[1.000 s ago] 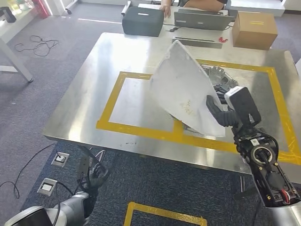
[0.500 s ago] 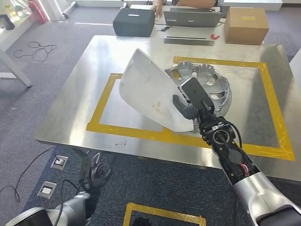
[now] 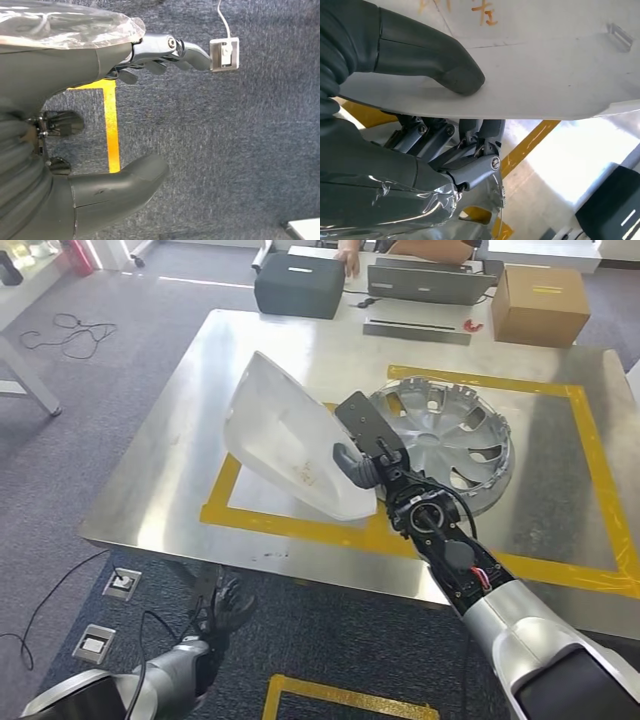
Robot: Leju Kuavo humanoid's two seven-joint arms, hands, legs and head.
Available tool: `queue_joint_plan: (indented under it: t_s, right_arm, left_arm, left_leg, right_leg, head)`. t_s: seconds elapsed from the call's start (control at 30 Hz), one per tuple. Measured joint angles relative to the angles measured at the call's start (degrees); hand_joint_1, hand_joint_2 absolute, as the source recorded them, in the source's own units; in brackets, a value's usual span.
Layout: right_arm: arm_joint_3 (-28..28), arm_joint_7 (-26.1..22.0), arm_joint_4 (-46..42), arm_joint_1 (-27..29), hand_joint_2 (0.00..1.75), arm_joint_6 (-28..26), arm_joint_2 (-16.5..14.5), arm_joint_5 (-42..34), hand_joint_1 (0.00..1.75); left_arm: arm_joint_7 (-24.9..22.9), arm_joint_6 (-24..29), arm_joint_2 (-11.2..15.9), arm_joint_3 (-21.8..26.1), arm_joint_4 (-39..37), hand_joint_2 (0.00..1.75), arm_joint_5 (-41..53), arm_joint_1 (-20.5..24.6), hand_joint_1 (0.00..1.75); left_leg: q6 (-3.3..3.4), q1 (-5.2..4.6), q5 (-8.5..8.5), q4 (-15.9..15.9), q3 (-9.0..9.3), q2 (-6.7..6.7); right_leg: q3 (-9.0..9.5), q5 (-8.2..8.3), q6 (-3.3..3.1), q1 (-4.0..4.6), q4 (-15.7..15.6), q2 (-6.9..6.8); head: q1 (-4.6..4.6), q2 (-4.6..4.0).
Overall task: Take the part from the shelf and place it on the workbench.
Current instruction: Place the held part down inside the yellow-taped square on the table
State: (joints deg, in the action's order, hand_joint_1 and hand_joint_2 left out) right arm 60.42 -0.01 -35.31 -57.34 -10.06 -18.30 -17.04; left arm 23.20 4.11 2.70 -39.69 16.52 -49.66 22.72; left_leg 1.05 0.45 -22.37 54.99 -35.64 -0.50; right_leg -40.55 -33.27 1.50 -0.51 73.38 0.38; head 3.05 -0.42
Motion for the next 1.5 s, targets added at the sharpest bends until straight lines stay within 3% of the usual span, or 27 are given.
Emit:
queue_joint_plan:
  t_s: [0.03, 0.1, 0.17, 0.23, 0.33, 0.37, 0.43, 0.5, 0.53, 0.57, 0.63, 0.67, 0.73, 0.8, 0.87, 0.9, 0.97, 1.0, 1.03, 1.07, 1.13, 1.2, 1.3, 1.37, 1.47, 1.5]
  right_arm:
    - [0.7, 0.1, 0.3, -0.1, 1.75, -0.1, 0.0, -0.2, 1.75]
    - [1.5, 0.1, 0.7, -0.5, 1.75, -0.2, -0.2, -0.6, 1.75]
    - [2.5, 0.0, 1.1, -1.2, 1.75, -0.4, -0.5, -0.9, 1.75]
    - [3.5, -0.1, 1.5, -1.7, 1.75, -0.6, -0.7, -1.2, 1.75]
    - [4.7, -0.5, 1.9, -2.0, 1.75, -1.4, -0.9, -2.0, 1.75]
    - [5.0, -0.7, 2.0, -2.2, 1.75, -1.8, -1.0, -2.3, 1.75]
    - [5.9, -1.0, 2.0, -2.7, 1.75, -2.6, -1.2, -2.5, 1.75]
    - [6.9, -1.1, 2.0, -3.0, 1.75, -3.3, -1.4, -2.6, 1.75]
    - [7.4, -1.1, 2.0, -3.1, 1.75, -3.6, -1.5, -2.7, 1.75]
    - [7.8, -1.0, 1.9, -3.2, 1.75, -4.0, -1.6, -2.8, 1.75]
    - [8.5, -1.0, 1.7, -3.9, 1.75, -4.7, -1.8, -3.2, 1.75]
    - [8.8, -1.0, 1.5, -4.3, 1.75, -4.9, -1.9, -3.4, 1.75]
    - [9.5, -1.0, 1.2, -4.9, 1.75, -5.3, -2.1, -3.8, 1.75]
    - [10.0, -1.1, 0.9, -5.1, 1.75, -5.6, -2.2, -4.2, 0.87]
    - [10.5, -1.2, 0.6, -5.4, 1.75, -6.0, -2.2, -4.6, 0.00]
    - [10.7, -1.3, 0.4, -5.6, 1.75, -6.3, -2.2, -4.9, 0.00]
    - [11.1, -1.4, 0.1, -6.0, 1.75, -6.6, -2.2, -5.3, 0.00]
    - [11.3, -1.4, 0.0, -6.1, 1.75, -6.7, -2.2, -5.4, 0.00]
    - [11.5, -1.4, -0.1, -6.1, 1.75, -6.8, -2.2, -5.6, 0.00]
    - [11.7, -1.4, -0.2, -6.2, 1.75, -6.9, -2.2, -5.7, 0.00]
    - [12.1, -1.4, -0.7, -6.6, 1.75, -7.0, -2.2, -5.9, 0.00]
    - [12.4, -1.4, -1.1, -7.2, 1.75, -7.1, -2.3, -5.9, 0.00]
    - [12.9, -1.3, -1.4, -7.4, 1.75, -7.1, -2.4, -6.0, 0.00]
    - [13.2, -1.3, -1.7, -7.5, 1.75, -7.1, -2.5, -6.0, 0.00]
    - [13.5, -1.2, -2.1, -7.5, 1.75, -7.1, -2.6, -6.0, 0.00]
    - [13.7, -1.1, -2.1, -7.4, 1.75, -7.1, -2.7, -6.0, 0.00]
  left_arm:
    - [0.0, 0.0, -0.1, -0.2, 0.0, 1.75, 0.0, 0.0, 0.00]
    - [0.0, 0.0, -0.3, -0.4, 0.0, 1.75, 0.1, -0.1, 0.00]
    - [0.0, 0.0, -0.5, -0.5, -0.1, 1.75, 0.1, -0.1, 0.00]
    - [0.0, 0.0, -0.6, -0.9, -0.2, 1.75, 0.1, -0.1, 0.00]
    - [0.0, -0.1, -0.7, -1.4, -0.2, 1.75, 0.3, 0.0, 0.00]
    - [-0.1, -0.1, -0.7, -1.5, -0.2, 1.75, 0.3, 0.1, 0.00]
    - [-0.1, -0.2, -0.7, -1.7, -0.2, 1.75, 0.4, 0.2, 0.00]
    - [-0.3, -0.2, -0.7, -1.9, -0.2, 1.75, 0.4, 0.3, 0.00]
    - [-0.3, -0.2, -0.7, -1.9, -0.2, 1.75, 0.4, 0.3, 0.00]
    - [-0.4, -0.2, -0.7, -2.0, -0.3, 1.75, 0.4, 0.2, 0.00]
    - [-0.5, -0.2, -0.8, -2.2, -0.3, 1.75, 0.4, 0.2, 0.00]
    - [-0.6, -0.3, -0.9, -2.3, -0.3, 1.75, 0.4, 0.2, 0.00]
    - [-0.8, -0.3, -1.0, -2.6, -0.3, 1.75, 0.4, 0.1, 0.00]
    - [-0.8, -0.3, -1.0, -2.7, -0.3, 1.75, 0.3, 0.1, 0.00]
    - [-0.8, -0.3, -1.1, -2.8, -0.4, 1.75, 0.3, 0.1, 0.00]
    - [-0.9, -0.3, -1.1, -2.9, -0.4, 1.75, 0.3, 0.1, 0.00]
    - [-1.1, -0.2, -1.1, -3.0, -0.4, 0.87, 0.5, 0.0, 0.00]
    - [-1.3, -0.2, -1.1, -3.1, -0.4, 0.44, 0.6, 0.0, 0.00]
    - [-1.4, -0.1, -1.1, -3.1, -0.4, 0.00, 0.7, 0.0, 0.00]
    - [-1.5, -0.1, -1.1, -3.1, -0.4, 0.00, 0.7, 0.0, 0.00]
    - [-1.5, 0.0, -1.1, -3.2, -0.5, 0.00, 0.7, 0.0, 0.00]
    - [-1.5, 0.1, -1.2, -3.2, -0.5, 0.00, 0.7, 0.0, 0.00]
    - [-1.5, 0.1, -1.1, -3.2, -0.5, 0.00, 0.6, 0.1, 0.00]
    - [-1.4, 0.2, -1.1, -3.2, -0.5, 0.00, 0.5, 0.2, 0.00]
    - [-1.3, 0.3, -1.0, -3.2, -0.5, 0.00, 0.4, 0.3, 0.00]
    - [-1.3, 0.3, -1.0, -3.2, -0.5, 0.00, 0.3, 0.3, 0.00]
  left_leg:
    - [0.05, -0.07, -0.10, 0.0, 0.20, -0.10]
    - [0.04, -0.21, -0.34, 0.0, 0.66, -0.30]
    - [-0.22, -0.42, -0.49, 0.1, 0.68, -0.41]
    - [-0.69, -0.43, -0.35, 0.2, 0.40, -0.44]
    - [-1.63, -0.38, -1.28, 1.4, -0.14, -0.31]
    - [-1.98, -0.32, -2.64, 3.7, -1.12, -0.22]
    - [-2.64, 0.06, -6.23, 11.3, -4.71, -0.04]
    - [-3.17, 0.47, -7.73, 16.9, -7.59, 0.03]
    - [-3.37, 0.69, -6.90, 16.6, -7.56, 0.06]
    - [-3.53, 0.91, -5.15, 13.9, -6.38, 0.09]
    - [-3.82, 1.18, -1.50, 5.7, -2.39, 0.11]
    - [-3.66, 1.20, -0.55, 2.7, -0.95, 0.00]
    - [-2.96, 1.02, -0.49, 0.7, -0.08, -0.28]
    - [-2.02, 1.01, -0.47, 0.7, -0.09, -0.33]
    - [-1.17, 1.00, -0.40, 0.6, 0.02, -0.28]
    - [-0.87, 0.95, -0.40, 0.5, 0.06, -0.24]
    - [-0.51, 0.69, -0.45, 0.6, 0.08, -0.23]
    - [-0.43, 0.54, -0.47, 0.6, 0.12, -0.25]
    - [-0.38, 0.41, -0.50, 0.6, 0.20, -0.29]
    - [-0.37, 0.30, -0.52, 0.6, 0.30, -0.34]
    - [-0.42, 0.09, -0.56, 0.6, 0.45, -0.43]
    - [-0.73, -0.08, -0.48, 0.7, 0.28, -0.48]
    - [-1.62, -0.02, -0.22, 0.5, 0.00, -0.47]
    - [-2.26, 0.00, -1.52, 2.3, -0.81, -0.30]
    - [-3.25, 0.34, -6.36, 12.9, -5.83, -0.07]
    - [-3.51, 0.48, -7.14, 15.8, -7.34, -0.03]
  right_leg:
    - [0.30, 1.30, -0.17, 0.04, -1.0, 0.00]
    - [3.28, 5.80, -0.89, 0.30, -8.4, -0.02]
    - [6.26, 8.48, -1.61, 0.61, -15.3, -0.07]
    - [7.36, 8.51, -1.85, 0.83, -17.4, -0.02]
    - [8.11, 8.93, -2.18, 0.34, -18.6, 0.07]
    - [8.30, 9.12, -2.31, 0.11, -18.9, 0.05]
    - [8.36, 9.24, -2.44, 0.04, -19.0, 0.03]
    - [8.37, 9.21, -2.41, -0.02, -18.9, 0.01]
    - [8.37, 9.17, -2.34, -0.10, -18.8, 0.03]
    - [8.38, 9.07, -2.20, -0.23, -18.7, 0.07]
    - [8.24, 8.70, -1.62, -0.36, -18.3, 0.17]
    - [8.11, 8.52, -1.28, -0.30, -18.1, 0.19]
    - [7.94, 8.31, -0.68, -0.07, -17.9, 0.18]
    - [7.86, 8.01, -0.12, -0.19, -17.8, 0.14]
    - [6.44, 5.82, 0.30, -0.37, -14.6, 0.00]
    - [4.92, 3.92, 0.40, -0.41, -11.2, -0.07]
    - [1.35, 0.36, 0.45, -0.40, -2.9, -0.10]
    - [0.22, -0.25, 0.40, -0.38, -0.3, -0.10]
    - [0.09, 0.26, 0.25, -0.33, 0.0, -0.10]
    - [1.03, 1.76, -0.02, -0.23, -2.0, -0.10]
    - [4.86, 5.71, -0.88, 0.16, -10.3, -0.13]
    - [7.70, 7.45, -1.46, 0.53, -16.2, -0.12]
    - [8.51, 7.78, -1.88, 0.56, -17.8, -0.02]
    - [8.96, 8.36, -2.29, 0.18, -18.6, 0.00]
    - [9.14, 8.66, -2.56, 0.06, -19.0, -0.04]
    - [9.14, 8.64, -2.56, 0.06, -19.0, -0.03]
  head:
    - [-0.09, 0.00]
    - [-0.25, 0.00]
    - [-0.27, 0.00]
    - [-0.24, 0.00]
    - [-0.10, 0.00]
    - [0.12, 0.00]
    - [0.55, 0.00]
    - [0.79, 0.00]
    - [0.87, 0.00]
    - [0.98, 0.00]
    - [1.27, 0.00]
    - [1.42, 0.00]
    - [1.33, 0.00]
    - [0.86, 0.00]
    - [0.42, 0.00]
    - [0.21, 0.00]
    - [-0.13, 0.00]
    - [-0.16, 0.00]
    - [-0.20, 0.00]
    - [-0.23, 0.00]
    - [-0.26, 0.00]
    - [-0.22, 0.00]
    - [-0.21, 0.00]
    - [0.01, 0.00]
    - [0.60, 0.00]
    - [0.71, 0.00]
